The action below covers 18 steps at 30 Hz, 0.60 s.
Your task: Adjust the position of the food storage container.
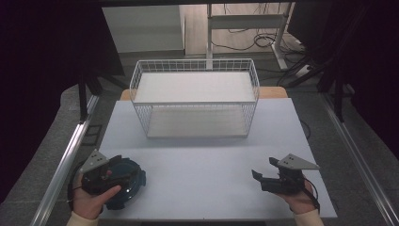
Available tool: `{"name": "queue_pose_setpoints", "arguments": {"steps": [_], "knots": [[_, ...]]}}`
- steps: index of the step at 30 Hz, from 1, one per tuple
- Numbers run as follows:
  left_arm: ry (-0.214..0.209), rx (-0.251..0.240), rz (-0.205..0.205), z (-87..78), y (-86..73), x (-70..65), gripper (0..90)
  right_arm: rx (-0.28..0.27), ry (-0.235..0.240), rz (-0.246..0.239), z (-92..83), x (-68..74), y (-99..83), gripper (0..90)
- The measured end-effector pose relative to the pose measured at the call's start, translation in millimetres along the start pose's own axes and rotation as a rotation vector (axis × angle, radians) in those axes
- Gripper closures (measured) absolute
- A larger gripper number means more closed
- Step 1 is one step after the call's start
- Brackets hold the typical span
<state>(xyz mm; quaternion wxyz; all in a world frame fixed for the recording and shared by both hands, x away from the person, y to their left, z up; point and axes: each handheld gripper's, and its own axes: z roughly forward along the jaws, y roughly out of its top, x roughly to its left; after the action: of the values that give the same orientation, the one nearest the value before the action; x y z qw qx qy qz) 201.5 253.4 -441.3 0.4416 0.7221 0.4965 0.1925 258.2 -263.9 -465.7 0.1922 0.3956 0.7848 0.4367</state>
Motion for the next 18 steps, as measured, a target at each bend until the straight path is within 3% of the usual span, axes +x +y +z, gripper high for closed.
{"name": "queue_pose_setpoints", "arguments": {"steps": [5,18], "knots": [[0.018,0.006,-0.002,-1.1,-1.1,-3.5,22.9,0.010,-0.003,-0.010,1.1,0.8,-1.2,19.9],[-0.032,0.019,0.014,-0.2,-1.0,-7.9,26.4,0.011,-0.007,0.002,-3.0,3.2,-1.7,19.3]]}}
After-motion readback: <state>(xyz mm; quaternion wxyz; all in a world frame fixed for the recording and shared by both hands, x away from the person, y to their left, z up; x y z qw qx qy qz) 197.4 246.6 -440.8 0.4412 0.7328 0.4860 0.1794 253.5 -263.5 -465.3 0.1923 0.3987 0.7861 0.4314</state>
